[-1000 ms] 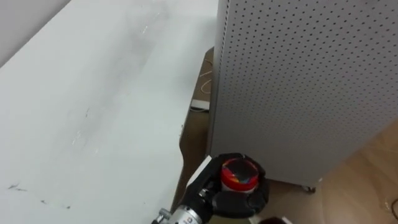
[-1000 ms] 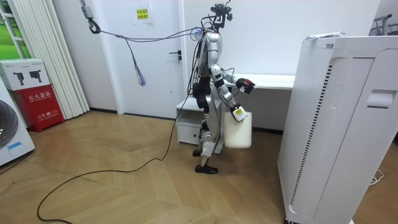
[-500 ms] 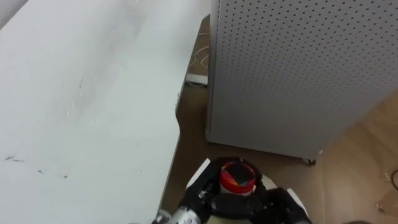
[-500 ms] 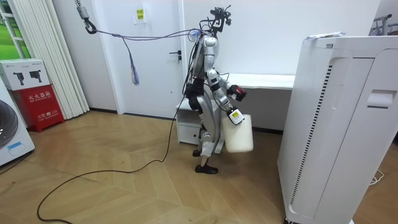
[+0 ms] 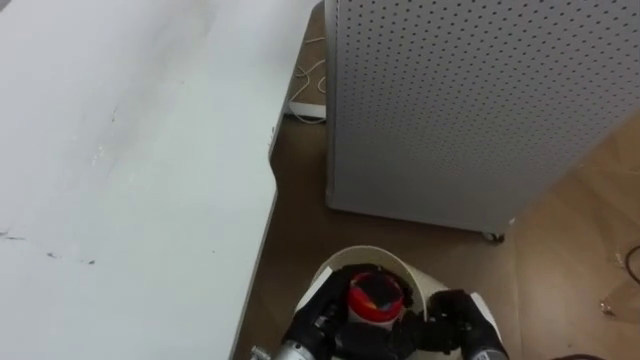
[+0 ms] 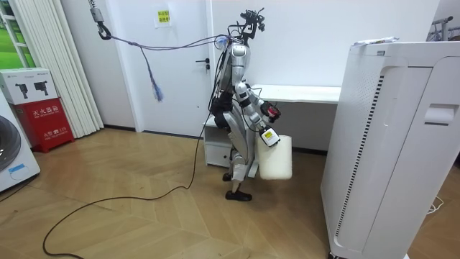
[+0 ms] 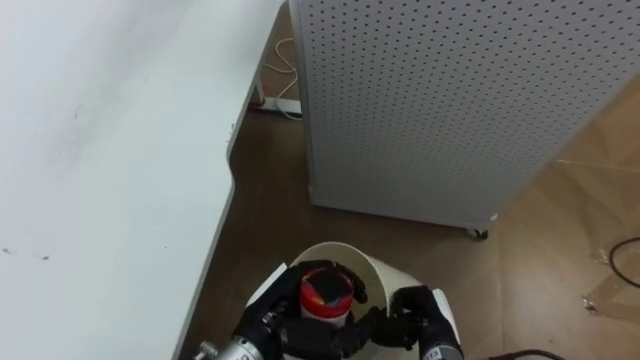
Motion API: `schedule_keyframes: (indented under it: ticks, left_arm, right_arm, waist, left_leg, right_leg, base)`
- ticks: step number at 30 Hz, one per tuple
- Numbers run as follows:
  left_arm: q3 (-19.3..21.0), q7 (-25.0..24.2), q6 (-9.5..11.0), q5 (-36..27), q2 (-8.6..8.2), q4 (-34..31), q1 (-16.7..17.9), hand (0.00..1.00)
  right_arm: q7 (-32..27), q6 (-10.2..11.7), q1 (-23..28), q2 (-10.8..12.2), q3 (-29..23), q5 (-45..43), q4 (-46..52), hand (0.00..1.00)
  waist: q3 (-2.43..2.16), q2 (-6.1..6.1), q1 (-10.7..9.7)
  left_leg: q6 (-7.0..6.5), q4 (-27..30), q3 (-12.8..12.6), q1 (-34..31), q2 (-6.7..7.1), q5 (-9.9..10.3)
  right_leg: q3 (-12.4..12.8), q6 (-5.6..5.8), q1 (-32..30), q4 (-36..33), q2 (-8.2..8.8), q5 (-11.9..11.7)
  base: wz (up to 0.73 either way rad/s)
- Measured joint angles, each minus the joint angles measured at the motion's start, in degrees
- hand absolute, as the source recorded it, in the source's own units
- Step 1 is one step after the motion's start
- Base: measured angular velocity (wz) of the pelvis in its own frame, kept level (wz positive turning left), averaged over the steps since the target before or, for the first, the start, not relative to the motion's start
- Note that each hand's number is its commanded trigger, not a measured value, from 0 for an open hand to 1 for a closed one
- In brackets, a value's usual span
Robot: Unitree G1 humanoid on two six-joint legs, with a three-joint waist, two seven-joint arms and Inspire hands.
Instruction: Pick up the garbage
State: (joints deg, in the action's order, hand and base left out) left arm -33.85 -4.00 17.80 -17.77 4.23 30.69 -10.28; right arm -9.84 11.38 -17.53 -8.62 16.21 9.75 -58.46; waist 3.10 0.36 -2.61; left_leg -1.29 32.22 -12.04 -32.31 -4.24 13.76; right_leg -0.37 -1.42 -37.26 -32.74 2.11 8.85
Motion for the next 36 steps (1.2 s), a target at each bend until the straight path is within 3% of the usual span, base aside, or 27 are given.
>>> schedule_keyframes:
  ticks: [6, 14, 21, 25, 28, 32, 36]
  left_arm:
    - [0.00, 0.05, 0.00, -0.01, 0.04, 0.09, 0.00, 0.00]
    - [-0.19, 0.05, -0.01, -0.01, 0.26, 0.09, 0.02, 0.00]
    - [-0.51, 0.04, -0.01, -0.04, 0.25, 0.09, 0.08, 0.00]
    - [-0.59, 0.04, -0.02, 0.53, 0.43, 0.10, 0.61, 0.00]
    - [-0.22, 0.04, -0.02, 0.71, 0.53, 0.08, 0.71, 0.00]
    - [1.97, 0.05, -0.01, 2.74, 0.79, -0.33, 0.84, 0.00]
    - [5.97, 0.08, 0.49, 5.35, 2.10, -4.82, 0.92, 0.00]
  right_arm:
    - [0.03, 0.07, 0.01, 0.08, 0.07, 1.48, 0.02, 1.00]
    - [0.14, -0.43, 0.36, 0.00, 0.65, 1.69, -0.20, 1.00]
    - [-0.91, -0.22, 0.54, -0.89, 0.49, 3.49, -0.29, 1.00]
    - [-0.35, -0.23, 0.73, -0.60, 0.54, 3.64, -0.45, 1.00]
    - [0.73, -0.49, 0.73, -0.26, 0.55, 3.66, -0.42, 1.00]
    - [3.09, -0.50, 0.58, -0.54, 0.52, 3.74, 1.17, 1.00]
    - [5.29, -0.50, 0.92, -0.78, 0.50, 3.48, 1.13, 1.00]
  waist:
    - [-0.30, 0.48, 0.02]
    - [-0.38, 0.61, 0.28]
    - [-0.83, 1.32, 1.14]
    - [-0.82, 1.30, 1.23]
    - [-0.77, 1.22, 1.60]
    - [-0.55, 0.52, 3.14]
    - [-0.59, -0.52, 2.41]
  left_leg:
    - [0.00, 0.41, 0.00, -0.09, -0.10, 0.01]
    - [0.00, 0.40, 0.00, -0.16, -0.13, 0.01]
    - [0.00, 0.31, -0.12, 0.17, -0.10, 0.00]
    - [0.01, -0.45, -0.54, 2.02, -0.07, 0.01]
    - [0.30, -0.49, -0.26, 3.39, 0.00, 0.37]
    - [0.42, -1.49, 0.84, 6.00, 1.01, 1.14]
    - [0.38, -2.64, 1.37, 9.13, 1.11, 2.23]
  right_leg:
    - [-0.02, -0.06, 0.03, -0.05, -0.16, -0.07]
    - [-0.17, -0.13, 0.08, 0.12, -0.21, -0.29]
    - [-0.16, -0.15, 0.27, 0.10, -0.26, -0.33]
    - [0.45, -0.14, 1.48, 0.25, -0.37, -0.32]
    - [1.85, 0.06, 2.75, 1.17, -1.39, -0.63]
    - [6.00, 0.46, 3.80, 2.74, -3.47, -2.07]
    - [8.65, 0.83, 6.54, 5.07, -5.26, -3.16]
  base:
    - [0.00]
    - [0.00]
    - [0.00]
    - [-0.08]
    - [-0.22]
    - [-0.62]
    - [-0.48]
